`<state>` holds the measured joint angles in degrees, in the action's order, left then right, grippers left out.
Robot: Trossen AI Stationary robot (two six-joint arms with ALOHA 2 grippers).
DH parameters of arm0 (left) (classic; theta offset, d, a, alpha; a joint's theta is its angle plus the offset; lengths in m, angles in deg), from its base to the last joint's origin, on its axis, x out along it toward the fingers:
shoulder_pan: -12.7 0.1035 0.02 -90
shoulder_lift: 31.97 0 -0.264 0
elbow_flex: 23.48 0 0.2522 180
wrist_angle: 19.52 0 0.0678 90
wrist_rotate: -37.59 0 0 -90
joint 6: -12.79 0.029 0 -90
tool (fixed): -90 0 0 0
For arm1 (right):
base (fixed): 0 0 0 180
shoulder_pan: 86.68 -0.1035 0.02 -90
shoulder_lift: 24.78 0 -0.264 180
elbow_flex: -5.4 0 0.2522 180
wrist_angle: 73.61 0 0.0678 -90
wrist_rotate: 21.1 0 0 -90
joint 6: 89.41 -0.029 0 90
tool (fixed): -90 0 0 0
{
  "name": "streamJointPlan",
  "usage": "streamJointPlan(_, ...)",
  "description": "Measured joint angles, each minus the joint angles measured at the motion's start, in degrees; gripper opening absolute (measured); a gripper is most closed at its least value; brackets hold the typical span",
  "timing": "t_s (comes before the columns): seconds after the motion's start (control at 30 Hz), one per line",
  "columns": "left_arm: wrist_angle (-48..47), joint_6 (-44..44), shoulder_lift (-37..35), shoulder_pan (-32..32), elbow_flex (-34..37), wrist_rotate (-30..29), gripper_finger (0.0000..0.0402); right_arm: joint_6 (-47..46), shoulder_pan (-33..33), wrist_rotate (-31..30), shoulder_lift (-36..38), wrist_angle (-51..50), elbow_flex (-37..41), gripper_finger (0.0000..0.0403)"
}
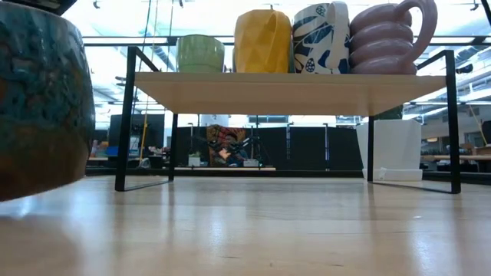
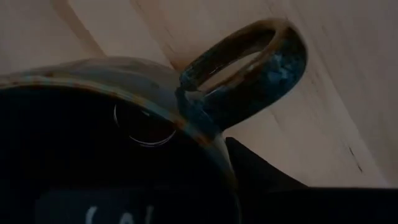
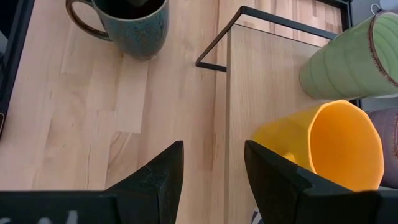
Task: Place coffee mugs
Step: Put the brown cup on the shelf aligned with the green cup
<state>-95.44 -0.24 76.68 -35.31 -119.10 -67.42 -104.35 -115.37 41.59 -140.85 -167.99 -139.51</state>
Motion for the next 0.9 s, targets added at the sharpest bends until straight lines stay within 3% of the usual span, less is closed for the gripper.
streamJointPlan(0.43,-0.4,5.1,-10.1,1.4,-0.2,1.1,0.0041,-3.2,-0.3,0.7,0.0,0.0,0.0,0.0175)
streamJointPlan(0.73,2.7,13.4,-19.5,7.5,-0.2,5.0,0.0041,-6.0,-1.5,1.5,0.0,-0.1,0.0,0.0175)
streamJointPlan(0.9,0.5,18.9,-20.3,11.2,-3.9,6.5,0.0041,-7.7,-2.1,1.6,0.0,-0.2,0.0,0.0175)
